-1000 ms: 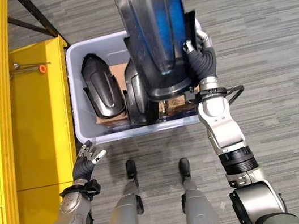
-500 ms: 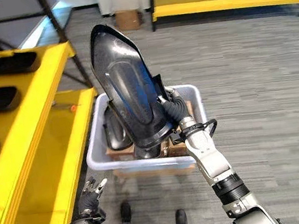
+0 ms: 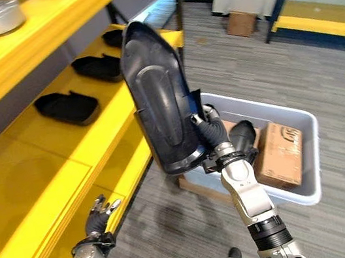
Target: Move parts from the plastic box to the shelf.
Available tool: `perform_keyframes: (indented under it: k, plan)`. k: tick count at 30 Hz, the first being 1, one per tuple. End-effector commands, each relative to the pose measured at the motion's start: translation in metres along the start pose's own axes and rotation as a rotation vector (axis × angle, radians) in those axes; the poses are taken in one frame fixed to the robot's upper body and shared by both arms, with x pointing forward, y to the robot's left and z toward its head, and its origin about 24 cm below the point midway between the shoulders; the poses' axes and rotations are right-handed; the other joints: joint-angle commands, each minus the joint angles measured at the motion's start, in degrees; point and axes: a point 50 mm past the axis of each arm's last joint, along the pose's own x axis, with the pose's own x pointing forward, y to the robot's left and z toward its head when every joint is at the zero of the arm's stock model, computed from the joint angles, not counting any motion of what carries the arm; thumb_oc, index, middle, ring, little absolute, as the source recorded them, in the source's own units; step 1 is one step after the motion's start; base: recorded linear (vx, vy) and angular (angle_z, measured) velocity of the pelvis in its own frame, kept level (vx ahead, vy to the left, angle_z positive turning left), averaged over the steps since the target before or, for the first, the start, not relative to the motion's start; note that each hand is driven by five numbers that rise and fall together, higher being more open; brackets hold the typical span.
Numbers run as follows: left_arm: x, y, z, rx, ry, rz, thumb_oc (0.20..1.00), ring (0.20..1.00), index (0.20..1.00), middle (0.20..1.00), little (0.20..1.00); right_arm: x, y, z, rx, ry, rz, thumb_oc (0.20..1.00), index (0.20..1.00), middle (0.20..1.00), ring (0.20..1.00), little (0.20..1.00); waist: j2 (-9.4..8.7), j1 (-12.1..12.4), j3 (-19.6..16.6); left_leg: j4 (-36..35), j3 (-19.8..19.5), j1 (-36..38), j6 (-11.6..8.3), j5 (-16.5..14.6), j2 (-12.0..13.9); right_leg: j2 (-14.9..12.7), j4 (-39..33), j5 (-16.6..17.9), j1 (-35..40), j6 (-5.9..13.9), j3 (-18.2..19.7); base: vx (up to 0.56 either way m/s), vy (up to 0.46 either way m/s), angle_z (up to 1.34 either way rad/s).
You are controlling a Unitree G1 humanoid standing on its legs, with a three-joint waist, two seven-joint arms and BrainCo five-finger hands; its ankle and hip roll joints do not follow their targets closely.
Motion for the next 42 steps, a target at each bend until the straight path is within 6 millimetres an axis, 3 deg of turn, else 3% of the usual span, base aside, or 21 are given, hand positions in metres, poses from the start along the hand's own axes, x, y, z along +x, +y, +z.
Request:
perform_keyframes:
  k: [1,7,8,9,11,13,15,18,22,24,35,41,42]
  plan:
    - [-0.01,0.005,0.023,0.024,-0.143,0.005,1.0,1.0,1.0,1.0,1.0,0.016,0.009,0.043,0.039,-0.206,0.046,0.2,0.2,0.2,0.2,0.2,0.59,1.0,-0.4,-3.76,1.37,1.05,-1.17,4.98,2.01,-1.04,-2.78,-2.65,2.82,3.03,0.84,0.05,0.329,0.25]
    - [-0.014,0.015,0.02,-0.009,-0.149,0.07,1.0,1.0,1.0,1.0,1.0,0.015,0.022,0.033,0.071,-0.161,0.106,0.2,0.2,0.2,0.2,0.2,1.83,2.83,0.12,-3.76,0.29,1.87,-0.15,3.16,0.53,-1.13,5.24,-2.82,0.73,2.92,3.38,0.04,0.314,0.03]
    - [-0.014,0.016,0.021,-0.01,-0.151,0.078,1.0,1.0,1.0,1.0,1.0,0.013,0.021,0.033,0.059,-0.161,0.107,0.2,0.2,0.2,0.2,0.2,2.19,2.76,0.44,-3.76,-0.33,2.2,0.1,2.99,0.09,-0.3,7.26,-3.08,0.06,2.77,4.73,0.09,0.338,0.14]
    - [-0.011,0.012,0.02,-0.005,-0.147,0.065,1.0,1.0,1.0,1.0,1.0,0.007,0.014,0.03,0.044,-0.156,0.095,0.2,0.2,0.2,0.2,0.2,2.9,1.27,0.69,-3.76,-2.99,2.39,0.93,2.5,-1.0,3.92,9.32,-3.6,-1.83,2.5,10.89,0.12,0.29,0.31]
    - [-0.01,0.007,0.021,-0.006,-0.147,0.042,1.0,1.0,1.0,1.0,1.0,-0.001,0.005,0.026,0.031,-0.145,0.076,0.2,0.2,0.2,0.2,0.2,3.5,-1.08,0.8,-3.76,-7.11,1.9,1.57,2.03,-2.78,7.3,5.86,-3.86,-4.7,1.68,15.13,0.15,0.18,1.3]
    - [-0.01,0.006,0.021,-0.004,-0.146,0.032,1.0,1.0,1.0,1.0,1.0,-0.003,0.001,0.026,0.033,-0.145,0.07,0.2,0.2,0.2,0.2,0.2,3.76,-2.53,1.18,-3.76,-9.42,1.88,1.86,2.0,-3.14,6.66,0.78,-3.65,-6.68,1.17,16.46,0.11,0.022,1.97]
    - [-0.006,0.001,0.026,0.014,-0.159,0.005,1.0,1.0,1.0,1.0,1.0,-0.003,-0.002,0.031,0.032,-0.168,0.059,0.2,0.2,0.2,0.2,0.2,4.26,-3.71,1.43,-3.76,-12.16,1.37,2.7,2.26,-3.38,6.6,-5.03,-3.08,-10.88,0.92,22.23,0.09,-0.027,0.51]
    - [-0.003,-0.006,0.032,0.015,-0.174,-0.03,1.0,1.0,1.0,1.0,1.0,-0.006,0.0,0.031,0.056,-0.166,0.066,0.2,0.2,0.2,0.2,0.2,3.97,-5.55,1.79,-3.76,-15.0,1.55,3.51,2.24,-3.53,6.2,-7.48,-2.56,-11.65,1.5,24.54,0.08,-0.091,0.95]
    - [-0.001,-0.011,0.033,0.012,-0.172,-0.059,1.0,1.0,1.0,1.0,1.0,-0.014,-0.009,0.017,0.046,-0.108,0.054,0.2,0.2,0.2,0.2,0.2,1.32,-5.68,0.01,-3.76,-16.41,0.32,4.25,1.59,-3.88,6.87,-2.79,-2.57,-9.36,1.17,25.64,0.04,-0.213,1.28]
    - [-0.004,-0.009,0.032,-0.006,-0.173,-0.047,1.0,1.0,1.0,1.0,1.0,-0.015,-0.01,0.011,0.032,-0.08,0.068,0.2,0.2,0.2,0.2,0.2,1.21,-5.28,-0.67,-3.76,-17.12,0.18,4.3,2.5,-2.63,8.62,-1.41,-2.6,-8.99,1.65,25.4,0.06,-0.234,0.73]
    - [-0.016,0.0,0.014,-0.05,-0.116,-0.014,1.0,1.0,1.0,1.0,1.0,-0.021,-0.003,-0.011,0.011,0.027,0.167,0.2,0.2,0.2,0.2,0.2,0.74,-3.07,-3.09,-3.35,-17.15,-0.47,4.74,5.78,2.02,11.83,-2.34,-2.7,-5.4,2.1,23.24,0.07,-0.22,0.05]
    - [-0.015,0.0,0.012,-0.061,-0.111,-0.015,1.0,1.0,1.0,1.0,1.0,-0.02,0.001,-0.028,-0.083,0.104,0.238,0.2,0.2,0.2,0.2,0.2,-0.26,-2.33,-2.36,-2.34,-13.71,-0.72,4.04,5.91,1.96,11.65,-1.94,-2.08,-3.59,2.16,21.36,0.01,-0.123,0.33]
    - [-0.013,-0.003,0.014,-0.047,-0.114,-0.032,1.0,1.0,1.0,1.0,1.0,-0.02,0.003,-0.037,-0.095,0.145,0.255,0.2,0.2,0.2,0.2,0.2,-0.44,-2.57,-2.16,-1.98,-11.18,-0.37,3.58,5.79,1.8,11.17,-1.7,-1.77,-2.98,2.26,20.0,0.02,-0.054,0.51]
